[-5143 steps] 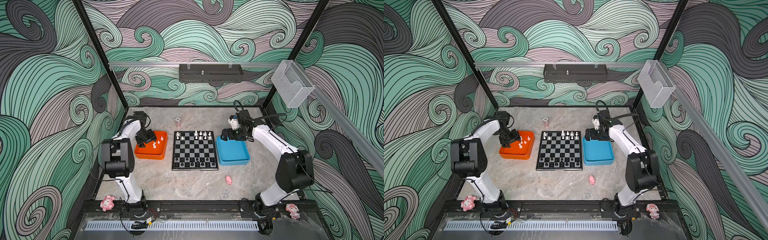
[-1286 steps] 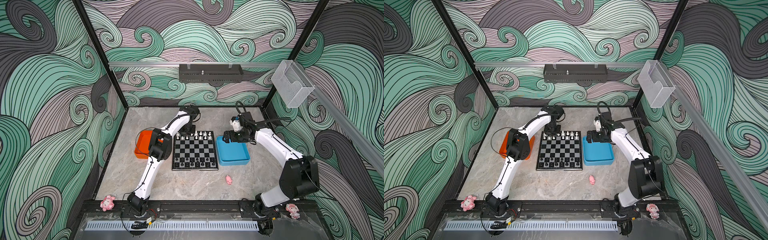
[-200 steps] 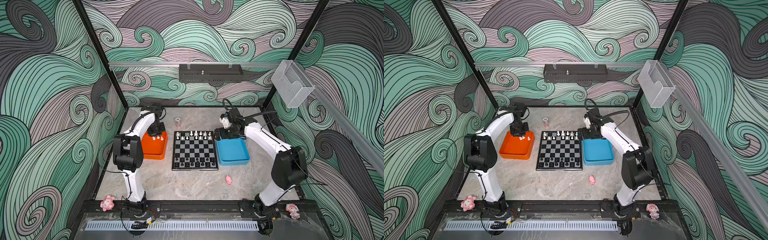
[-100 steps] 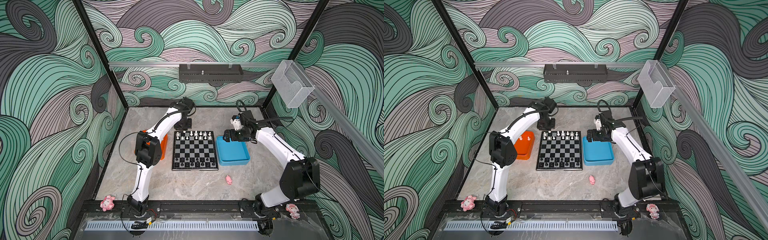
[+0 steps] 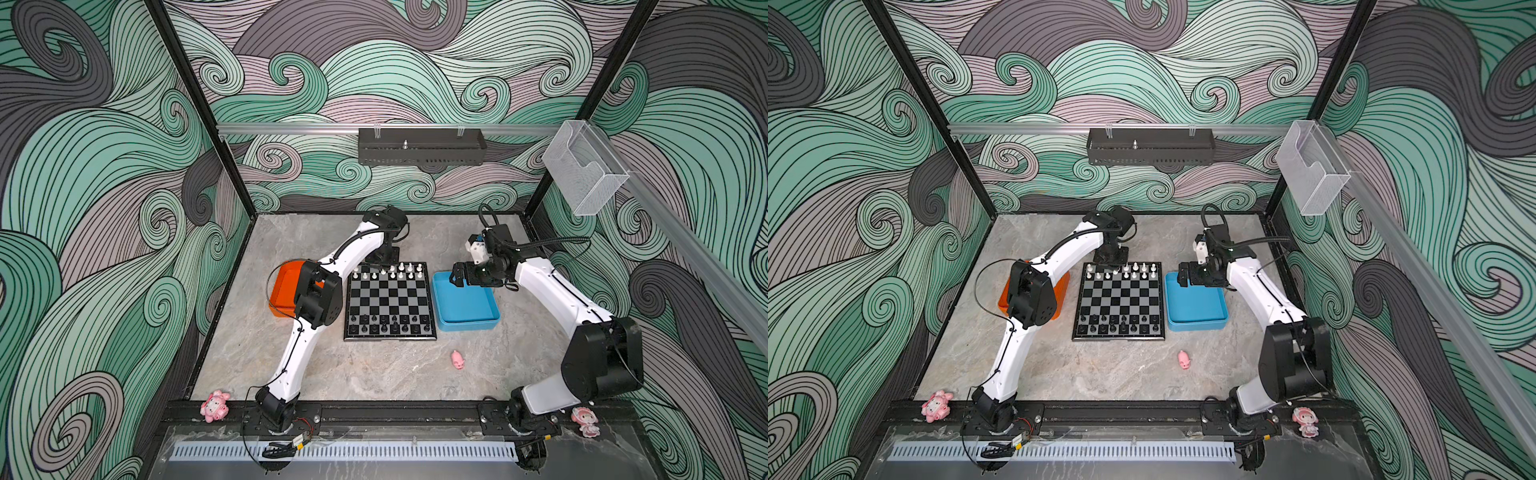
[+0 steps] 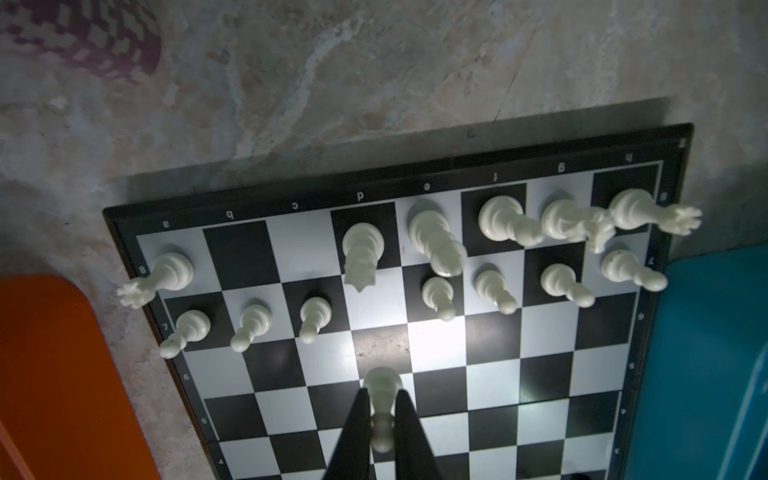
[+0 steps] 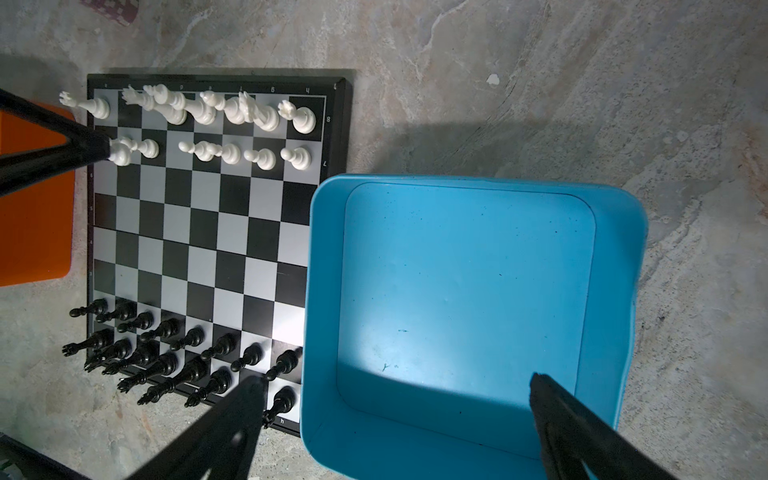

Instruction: Set up the chess pieces on the board

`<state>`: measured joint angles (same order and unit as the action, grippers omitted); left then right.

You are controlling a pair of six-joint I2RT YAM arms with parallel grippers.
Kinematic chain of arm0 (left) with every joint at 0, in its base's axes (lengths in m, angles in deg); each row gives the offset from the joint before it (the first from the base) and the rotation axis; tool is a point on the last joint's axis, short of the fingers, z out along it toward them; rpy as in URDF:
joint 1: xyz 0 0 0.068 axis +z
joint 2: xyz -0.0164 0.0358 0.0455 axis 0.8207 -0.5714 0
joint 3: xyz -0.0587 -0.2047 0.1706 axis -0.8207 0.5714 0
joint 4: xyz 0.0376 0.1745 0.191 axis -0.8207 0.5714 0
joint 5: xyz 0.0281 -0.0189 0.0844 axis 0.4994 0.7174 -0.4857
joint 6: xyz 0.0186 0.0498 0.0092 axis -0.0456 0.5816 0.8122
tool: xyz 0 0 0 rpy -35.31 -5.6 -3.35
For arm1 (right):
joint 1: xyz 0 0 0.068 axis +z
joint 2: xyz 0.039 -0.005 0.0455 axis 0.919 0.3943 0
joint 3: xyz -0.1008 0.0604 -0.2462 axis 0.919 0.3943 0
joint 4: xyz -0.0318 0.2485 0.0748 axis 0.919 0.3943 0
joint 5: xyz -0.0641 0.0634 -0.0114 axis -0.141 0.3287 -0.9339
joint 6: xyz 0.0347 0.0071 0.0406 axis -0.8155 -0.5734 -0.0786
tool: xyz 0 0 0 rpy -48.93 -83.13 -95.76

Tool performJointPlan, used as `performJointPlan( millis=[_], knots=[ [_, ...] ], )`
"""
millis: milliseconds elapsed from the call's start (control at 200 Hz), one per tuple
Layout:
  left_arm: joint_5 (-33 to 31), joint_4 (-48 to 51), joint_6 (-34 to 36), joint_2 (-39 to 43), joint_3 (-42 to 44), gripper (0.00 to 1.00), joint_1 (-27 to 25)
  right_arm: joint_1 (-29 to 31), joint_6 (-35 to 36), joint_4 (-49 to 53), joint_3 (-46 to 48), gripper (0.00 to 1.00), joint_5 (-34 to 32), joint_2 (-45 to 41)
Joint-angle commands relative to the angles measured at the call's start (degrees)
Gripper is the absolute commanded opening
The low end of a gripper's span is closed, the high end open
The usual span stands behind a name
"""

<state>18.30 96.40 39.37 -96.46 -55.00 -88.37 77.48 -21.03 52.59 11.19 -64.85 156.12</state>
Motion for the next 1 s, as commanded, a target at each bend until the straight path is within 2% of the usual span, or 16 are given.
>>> performJointPlan(
  millis=[0, 996],
  knots=[
    [-0.7, 0.7, -0.9, -1.7, -2.1, 0.13, -0.4, -0.4, 0.7, -0.6, 0.7, 0.99, 1.4, -0.2],
    [-3.7, -1.9, -1.9, -4.9, -2.0, 0.12, -0.4, -1.2, 0.6, -1.2, 1.0, 0.99, 2.6, 0.5]
  ],
)
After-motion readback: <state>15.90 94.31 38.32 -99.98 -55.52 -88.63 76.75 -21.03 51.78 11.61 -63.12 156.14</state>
